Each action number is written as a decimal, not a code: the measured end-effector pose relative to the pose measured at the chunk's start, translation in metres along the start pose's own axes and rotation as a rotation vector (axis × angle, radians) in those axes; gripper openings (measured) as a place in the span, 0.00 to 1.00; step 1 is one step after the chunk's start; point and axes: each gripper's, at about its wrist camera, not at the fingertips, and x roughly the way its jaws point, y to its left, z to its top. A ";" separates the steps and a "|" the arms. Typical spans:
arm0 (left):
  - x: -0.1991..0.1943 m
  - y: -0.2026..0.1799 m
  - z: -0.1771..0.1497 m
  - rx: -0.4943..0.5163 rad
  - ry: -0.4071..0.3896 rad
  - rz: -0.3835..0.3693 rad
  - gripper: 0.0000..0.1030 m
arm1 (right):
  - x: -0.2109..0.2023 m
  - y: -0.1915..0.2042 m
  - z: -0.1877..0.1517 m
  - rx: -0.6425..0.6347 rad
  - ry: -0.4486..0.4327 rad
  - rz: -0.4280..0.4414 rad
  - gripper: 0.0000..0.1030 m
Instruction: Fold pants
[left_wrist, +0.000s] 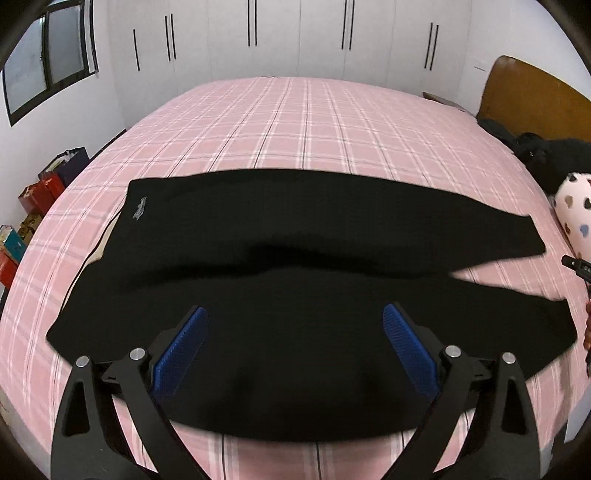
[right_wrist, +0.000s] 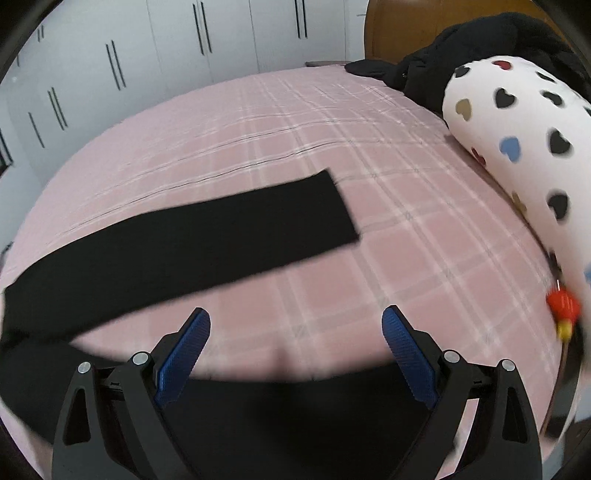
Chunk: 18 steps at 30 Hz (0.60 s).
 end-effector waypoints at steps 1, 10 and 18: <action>0.008 -0.001 0.007 0.007 -0.007 0.012 0.91 | 0.014 -0.004 0.011 -0.010 0.006 -0.009 0.89; 0.065 0.014 0.040 -0.001 0.019 0.031 0.91 | 0.107 -0.020 0.083 -0.028 0.013 -0.019 0.88; 0.085 0.044 0.045 -0.054 0.028 0.065 0.91 | 0.150 -0.024 0.098 0.017 0.070 0.025 0.53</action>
